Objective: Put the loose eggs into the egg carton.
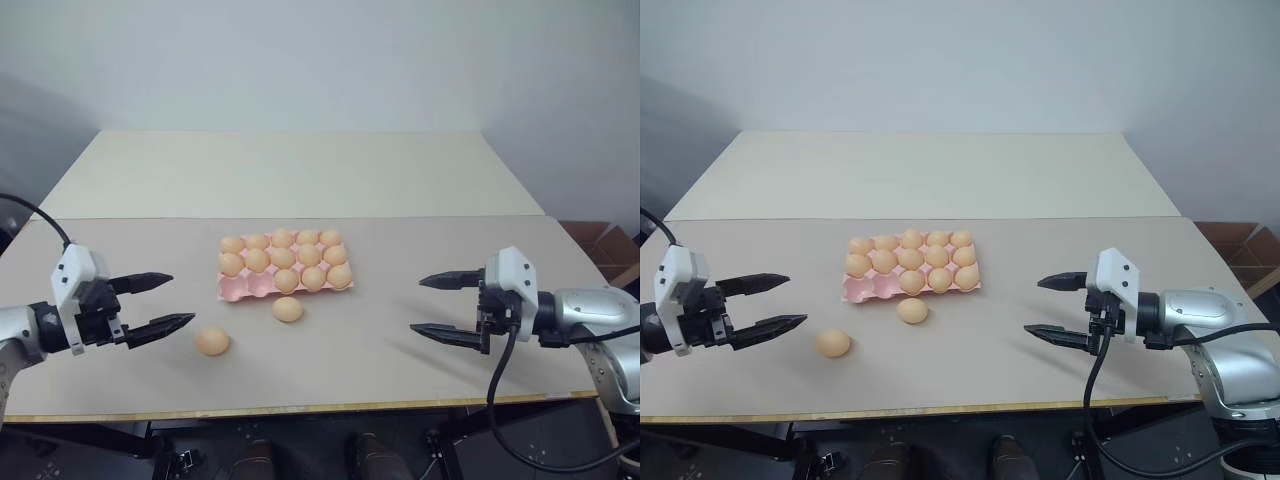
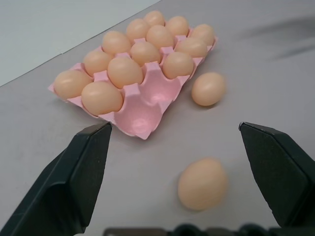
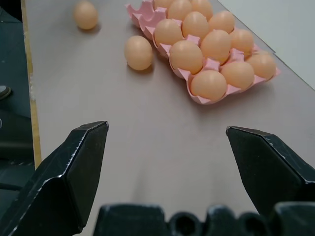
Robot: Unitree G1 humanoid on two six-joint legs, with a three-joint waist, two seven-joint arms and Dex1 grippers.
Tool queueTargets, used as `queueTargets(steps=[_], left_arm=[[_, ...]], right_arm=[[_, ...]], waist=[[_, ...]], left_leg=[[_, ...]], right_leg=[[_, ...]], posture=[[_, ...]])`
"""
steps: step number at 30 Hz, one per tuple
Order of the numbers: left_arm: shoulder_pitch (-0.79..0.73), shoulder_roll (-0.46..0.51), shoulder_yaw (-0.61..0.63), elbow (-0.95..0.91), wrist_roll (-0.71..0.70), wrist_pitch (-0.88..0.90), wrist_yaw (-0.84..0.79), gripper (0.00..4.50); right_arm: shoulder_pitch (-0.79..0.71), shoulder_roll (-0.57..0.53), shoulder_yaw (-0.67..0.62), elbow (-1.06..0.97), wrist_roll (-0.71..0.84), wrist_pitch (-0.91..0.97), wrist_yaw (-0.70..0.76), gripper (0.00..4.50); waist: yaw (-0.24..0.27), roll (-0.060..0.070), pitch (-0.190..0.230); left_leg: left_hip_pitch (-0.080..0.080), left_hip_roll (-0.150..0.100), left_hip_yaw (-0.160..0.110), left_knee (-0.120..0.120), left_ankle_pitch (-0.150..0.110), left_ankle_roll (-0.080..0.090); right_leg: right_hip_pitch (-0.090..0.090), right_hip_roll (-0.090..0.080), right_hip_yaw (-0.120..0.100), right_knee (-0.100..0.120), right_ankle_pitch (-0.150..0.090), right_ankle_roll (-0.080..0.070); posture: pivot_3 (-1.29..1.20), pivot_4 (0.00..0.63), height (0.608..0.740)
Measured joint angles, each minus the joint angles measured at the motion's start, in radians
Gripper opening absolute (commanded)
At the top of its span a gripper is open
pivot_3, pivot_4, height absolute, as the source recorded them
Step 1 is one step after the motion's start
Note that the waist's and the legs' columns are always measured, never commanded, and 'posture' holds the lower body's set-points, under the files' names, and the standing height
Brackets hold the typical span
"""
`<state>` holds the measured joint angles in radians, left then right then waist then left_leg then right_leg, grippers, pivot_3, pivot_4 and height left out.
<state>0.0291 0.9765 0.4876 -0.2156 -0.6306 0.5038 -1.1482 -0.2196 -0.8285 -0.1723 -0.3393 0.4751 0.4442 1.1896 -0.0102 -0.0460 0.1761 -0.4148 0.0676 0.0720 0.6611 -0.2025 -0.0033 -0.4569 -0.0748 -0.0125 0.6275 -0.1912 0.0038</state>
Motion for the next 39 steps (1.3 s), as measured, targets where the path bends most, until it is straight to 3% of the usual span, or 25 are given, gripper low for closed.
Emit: queueTargets(steps=[9, 17, 26, 30, 35, 39], left_arm=[[0.025, 0.045, -0.02, 0.03, 0.009, -0.002, -0.062, 4.5], [0.006, 0.051, -0.282, 0.027, 0.216, -0.167, -0.097, 4.5], [-0.085, -0.026, -0.435, 0.156, 0.364, -0.32, -0.052, 4.5], [-0.125, -0.044, -0.454, 0.199, 0.384, -0.366, -0.056, 3.58], [-0.141, -0.061, -0.457, 0.219, 0.383, -0.369, -0.057, 2.03], [-0.14, -0.055, -0.437, 0.226, 0.353, -0.346, -0.07, 2.03]], right_arm=[[0.007, 0.001, 0.005, -0.052, 0.019, -0.001, -0.017, 4.46], [0.001, 0.0, 0.017, -0.056, 0.022, -0.009, -0.009, 4.46], [0.005, -0.006, 0.017, -0.077, 0.051, -0.01, -0.019, 4.46], [0.011, -0.012, 0.006, -0.088, 0.059, -0.009, -0.035, 4.5], [0.017, -0.02, 0.001, -0.09, 0.06, -0.009, -0.046, 4.5], [0.034, -0.02, 0.001, -0.099, 0.061, -0.009, -0.057, 4.5]], waist=[[0.001, 0.0, 0.0], [0.011, 0.0, 0.0], [0.018, 0.0, 0.0], [0.022, 0.0, 0.0], [0.022, 0.0, 0.0], [0.021, 0.0, 0.0]], left_leg=[[0.0, 0.0, 0.0, 0.0, 0.0, 0.0], [0.0, 0.0, 0.0, 0.0, 0.0, 0.0], [0.0, 0.0, 0.001, 0.0, 0.0, 0.0], [0.0, 0.0, 0.001, 0.0, 0.0, 0.0], [0.0, 0.0, 0.0, 0.0, 0.0, 0.0], [0.0, 0.0, 0.0, 0.0, 0.0, 0.0]], right_leg=[[0.0, 0.0, 0.0, 0.0, 0.0, 0.0], [0.0, -0.001, 0.0, 0.0, 0.0, 0.0], [0.0, 0.0, 0.0, 0.0, 0.0, 0.0], [0.001, -0.001, 0.0, 0.0, 0.0, 0.0], [0.001, 0.0, 0.0, 0.0, 0.0, 0.0], [0.0, 0.0, 0.0, 0.0, 0.0, 0.0]], posture=[[0.0, 0.15, 0.74], [0.0, 0.15, 0.74], [0.0, 0.15, 0.74], [0.0, 0.15, 0.74], [0.0, 0.15, 0.74], [0.0, 0.15, 0.74]])
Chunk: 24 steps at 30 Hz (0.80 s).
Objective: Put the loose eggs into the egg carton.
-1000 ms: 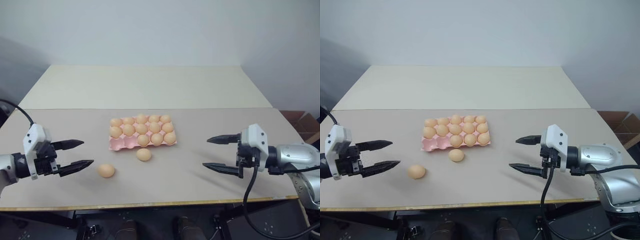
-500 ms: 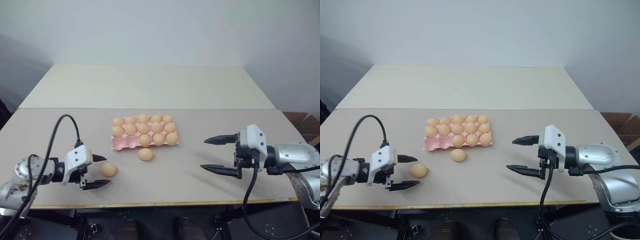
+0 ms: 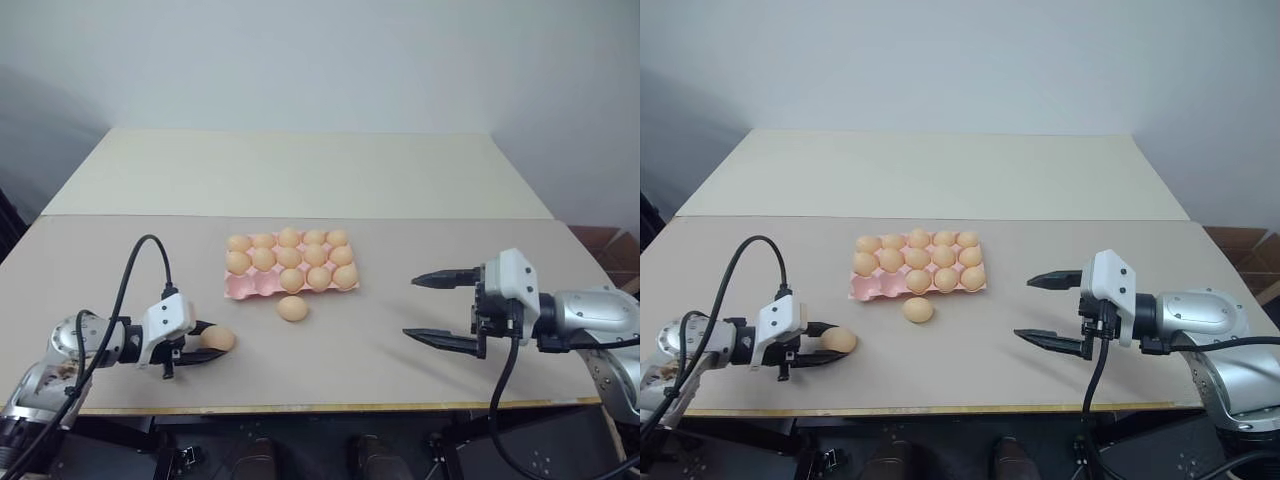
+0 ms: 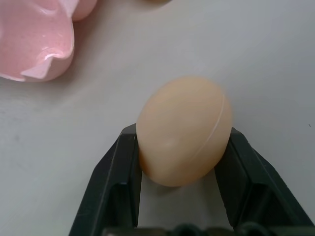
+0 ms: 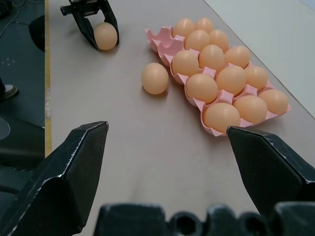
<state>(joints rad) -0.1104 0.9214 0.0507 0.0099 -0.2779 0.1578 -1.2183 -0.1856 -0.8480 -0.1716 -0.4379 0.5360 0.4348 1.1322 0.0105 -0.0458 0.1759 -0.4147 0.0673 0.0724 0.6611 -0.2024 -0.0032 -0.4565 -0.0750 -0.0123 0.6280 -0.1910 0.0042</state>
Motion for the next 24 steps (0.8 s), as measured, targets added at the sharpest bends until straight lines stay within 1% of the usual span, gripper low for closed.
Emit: queueTargets(steps=[3, 5, 7, 10, 13, 16, 20, 23, 24], left_arm=[[-0.008, 0.016, 0.058, -0.006, -0.07, 0.056, -0.021, 2.03], [-0.055, 0.007, 0.09, -0.018, -0.125, 0.101, -0.016, 2.03], [-0.113, -0.022, 0.108, -0.027, -0.16, 0.133, 0.007, 2.03], [-0.174, -0.079, 0.104, -0.034, -0.175, 0.163, 0.062, 2.03], [-0.246, -0.146, 0.077, -0.025, -0.164, 0.196, 0.133, 2.03], [-0.321, -0.192, 0.033, 0.018, -0.127, 0.19, 0.173, 2.03], [-0.422, -0.255, -0.062, 0.126, -0.041, 0.146, 0.182, 2.03], [-0.46, -0.28, -0.115, 0.184, 0.003, 0.128, 0.181, 2.03], [-0.466, -0.282, -0.122, 0.198, 0.009, 0.126, 0.176, 2.26]], right_arm=[[0.001, 0.0, -0.003, -0.003, 0.002, 0.0, -0.006, 4.5], [0.001, 0.0, -0.003, -0.004, 0.008, 0.0, -0.01, 4.5], [-0.002, 0.0, -0.003, -0.005, 0.01, 0.0, -0.016, 4.5], [-0.005, 0.001, -0.001, -0.004, 0.015, 0.0, -0.023, 4.5], [-0.009, 0.002, 0.001, -0.003, 0.017, 0.0, -0.026, 4.5], [-0.016, 0.002, 0.002, -0.003, 0.017, -0.001, -0.029, 4.5], [-0.026, 0.003, 0.003, -0.002, 0.017, -0.001, -0.034, 4.5], [-0.028, 0.003, 0.004, -0.003, 0.017, -0.001, -0.038, 4.5], [-0.028, 0.003, 0.004, -0.004, 0.017, -0.001, -0.043, 4.5]], waist=[[-0.001, 0.0, 0.0], [0.003, 0.0, 0.0], [0.009, 0.0, 0.0], [0.007, 0.0, 0.0], [0.005, 0.0, 0.0], [0.004, -0.001, 0.0], [0.002, -0.001, 0.0], [-0.002, -0.001, 0.0], [-0.003, -0.001, 0.0]], left_leg=[[0.0, 0.0, 0.0, 0.0, 0.0, 0.0], [0.0, 0.0, 0.0, 0.0, 0.0, 0.0], [0.0, -0.001, -0.001, 0.0, 0.0, 0.0], [0.0, -0.001, -0.001, 0.0, 0.0, 0.0], [0.0, -0.001, -0.001, 0.0, 0.0, 0.0], [0.0, -0.001, -0.001, 0.001, 0.0, 0.0], [0.0, -0.002, -0.001, 0.001, 0.0, 0.0], [0.0, -0.002, -0.002, 0.001, 0.0, 0.0], [0.0, -0.001, -0.002, 0.001, 0.0, 0.0]], right_leg=[[0.0, 0.0, 0.0, 0.0, 0.0, 0.0], [0.0, 0.0, 0.0, 0.0, 0.0, 0.0], [0.001, 0.0, 0.0, 0.0, 0.0, 0.001], [0.001, 0.0, 0.0, -0.001, 0.003, 0.006], [0.002, 0.001, 0.0, 0.0, 0.004, 0.007], [0.002, 0.001, 0.0, 0.0, 0.004, 0.007], [0.003, 0.001, 0.001, 0.0, 0.004, 0.007], [0.002, 0.002, 0.001, 0.0, 0.004, 0.007], [0.002, 0.002, 0.001, 0.0, 0.004, 0.007]], posture=[[0.0, 0.15, 0.74], [0.0, 0.15, 0.74], [0.0, 0.15, 0.74], [0.0, 0.15, 0.74], [0.0, 0.15, 0.74], [0.0, 0.15, 0.74], [0.0, 0.15, 0.74], [0.0, 0.15, 0.74], [0.0, 0.15, 0.74]])
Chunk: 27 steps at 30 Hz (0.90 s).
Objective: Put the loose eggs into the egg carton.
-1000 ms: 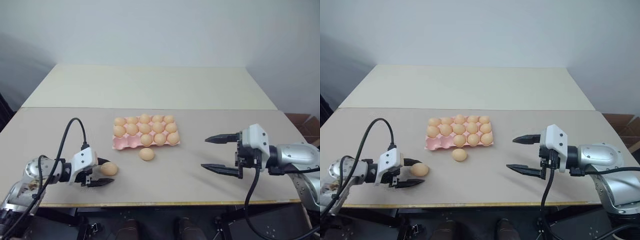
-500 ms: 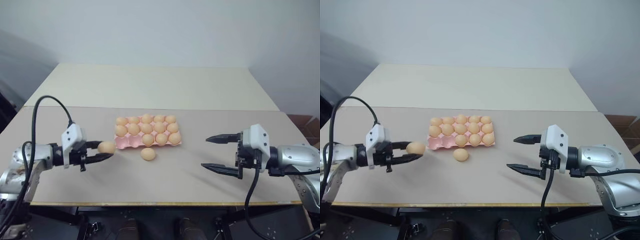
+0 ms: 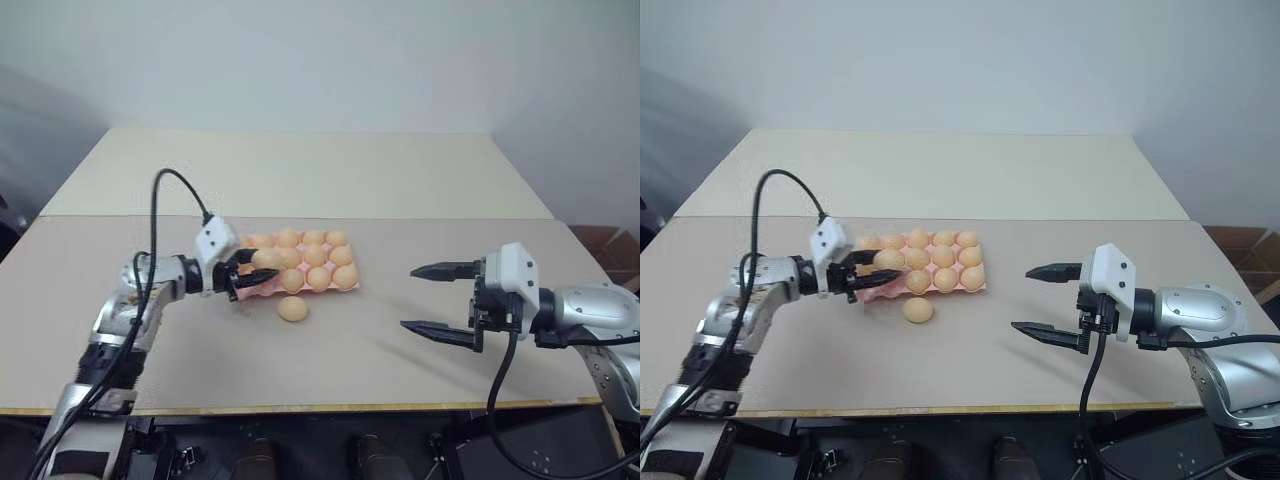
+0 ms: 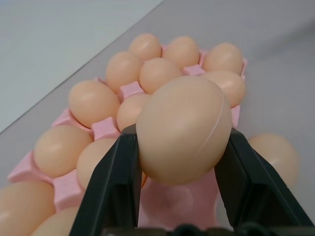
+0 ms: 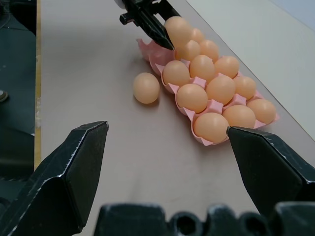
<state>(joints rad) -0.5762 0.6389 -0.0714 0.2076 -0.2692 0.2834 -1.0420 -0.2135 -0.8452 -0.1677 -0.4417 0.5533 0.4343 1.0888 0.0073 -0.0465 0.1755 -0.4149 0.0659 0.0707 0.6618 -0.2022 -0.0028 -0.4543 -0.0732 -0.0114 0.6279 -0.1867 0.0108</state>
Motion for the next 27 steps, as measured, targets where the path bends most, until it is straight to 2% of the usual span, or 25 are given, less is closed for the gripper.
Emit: queueTargets(steps=[2, 7, 8, 18, 22, 27], left_arm=[[-0.003, 0.0, -0.005, 0.012, 0.007, 0.0, -0.011, 2.71], [-0.003, 0.008, 0.0, 0.014, 0.006, 0.006, -0.038, 4.34], [-0.002, 0.015, 0.007, 0.013, 0.001, 0.008, -0.041, 4.46], [0.108, 0.129, 0.141, -0.072, -0.055, 0.013, -0.071, 4.46], [0.218, 0.223, 0.27, -0.14, -0.133, 0.023, -0.127, 4.46], [0.389, 0.275, 0.403, -0.234, -0.188, 0.022, -0.159, 4.46]], right_arm=[[0.001, 0.0, 0.0, -0.002, 0.0, 0.0, -0.006, 4.5], [0.006, 0.0, 0.0, -0.021, 0.002, 0.0, -0.024, 4.5], [0.006, 0.0, 0.0, -0.022, 0.002, 0.0, -0.025, 4.5], [0.005, 0.0, 0.0, -0.019, 0.003, 0.0, -0.027, 4.5], [0.004, -0.002, -0.002, -0.004, 0.009, 0.0, -0.011, 4.5], [0.007, -0.011, -0.004, 0.019, 0.018, 0.0, 0.024, 4.5]], waist=[[-0.001, 0.0, 0.0], [0.002, 0.0, 0.0], [0.002, 0.0, 0.0], [0.001, 0.0, 0.0], [-0.005, 0.0, 0.0], [-0.004, 0.0, 0.0]], left_leg=[[0.0, 0.0, 0.0, 0.0, 0.0, 0.0], [0.0, 0.0, -0.001, 0.0, 0.0, 0.0], [0.0, 0.0, -0.001, 0.0, 0.0, 0.0], [0.0, 0.0, -0.001, 0.0, 0.0, 0.0], [0.0, 0.001, 0.0, 0.0, 0.0, 0.0], [0.001, 0.001, 0.0, 0.0, 0.0, 0.0]], right_leg=[[0.0, 0.0, 0.0, 0.001, 0.0, 0.0], [0.0, 0.0, 0.0, 0.001, 0.0, 0.0], [0.0, 0.0, 0.0, 0.001, 0.0, 0.0], [0.0, 0.0, 0.0, 0.001, 0.0, 0.0], [-0.001, 0.0, -0.001, 0.0, 0.0, 0.0], [0.0, -0.001, -0.001, 0.001, -0.003, -0.005]], posture=[[0.0, 0.15, 0.74], [0.0, 0.15, 0.74], [0.0, 0.15, 0.74], [0.0, 0.15, 0.74], [0.0, 0.15, 0.74], [0.0, 0.15, 0.74]])
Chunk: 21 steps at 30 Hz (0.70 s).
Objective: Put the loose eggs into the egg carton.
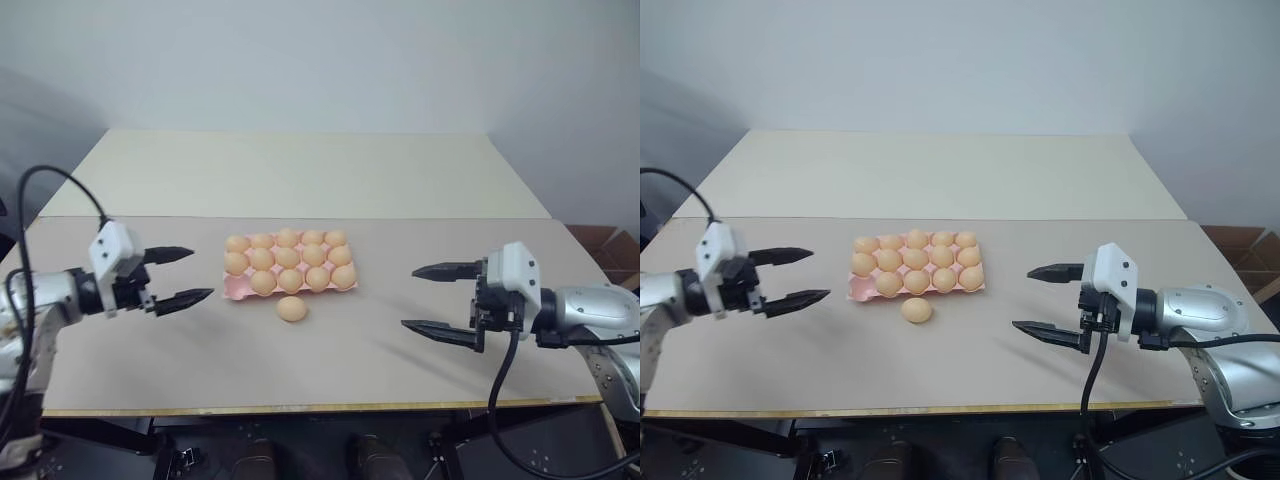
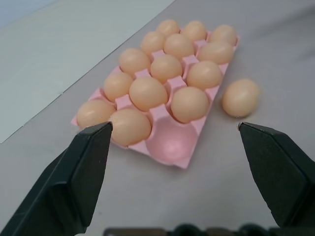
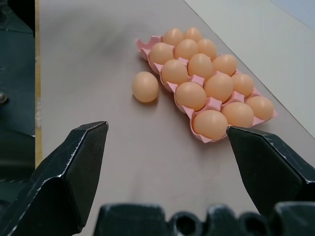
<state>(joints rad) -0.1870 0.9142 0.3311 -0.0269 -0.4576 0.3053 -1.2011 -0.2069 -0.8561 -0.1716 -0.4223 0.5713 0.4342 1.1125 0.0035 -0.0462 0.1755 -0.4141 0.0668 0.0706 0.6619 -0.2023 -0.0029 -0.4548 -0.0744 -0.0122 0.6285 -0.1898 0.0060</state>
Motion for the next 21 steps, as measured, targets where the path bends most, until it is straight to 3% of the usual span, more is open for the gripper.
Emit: queueTargets(steps=[5, 9, 21], left_arm=[[0.208, 0.01, 0.1, -0.115, -0.085, 0.072, -0.04, 4.46], [0.284, 0.017, 0.135, -0.155, -0.097, 0.083, -0.041, 4.46], [0.263, 0.019, 0.141, -0.199, -0.138, 0.117, -0.017, 4.46]], right_arm=[[0.0, -0.001, -0.001, 0.006, 0.002, 0.0, 0.009, 4.5], [0.001, -0.001, -0.001, 0.008, 0.002, 0.0, 0.014, 4.5], [0.004, -0.002, -0.003, 0.008, 0.003, 0.0, 0.016, 4.5]], waist=[[0.001, 0.0, 0.0], [0.008, 0.0, 0.0], [0.009, 0.0, 0.0]], left_leg=[[0.0, 0.0, 0.0, 0.0, 0.0, 0.0], [0.0, 0.0, 0.0, 0.0, 0.0, 0.0], [0.0, 0.0, 0.0, 0.0, 0.0, 0.0]], right_leg=[[0.0, 0.0, 0.0, 0.0, -0.001, -0.001], [0.0, 0.0, 0.0, 0.0, -0.001, -0.002], [0.0, 0.0, 0.0, 0.0, -0.001, -0.002]], posture=[[0.0, 0.15, 0.74], [0.0, 0.15, 0.74], [0.0, 0.15, 0.74]])
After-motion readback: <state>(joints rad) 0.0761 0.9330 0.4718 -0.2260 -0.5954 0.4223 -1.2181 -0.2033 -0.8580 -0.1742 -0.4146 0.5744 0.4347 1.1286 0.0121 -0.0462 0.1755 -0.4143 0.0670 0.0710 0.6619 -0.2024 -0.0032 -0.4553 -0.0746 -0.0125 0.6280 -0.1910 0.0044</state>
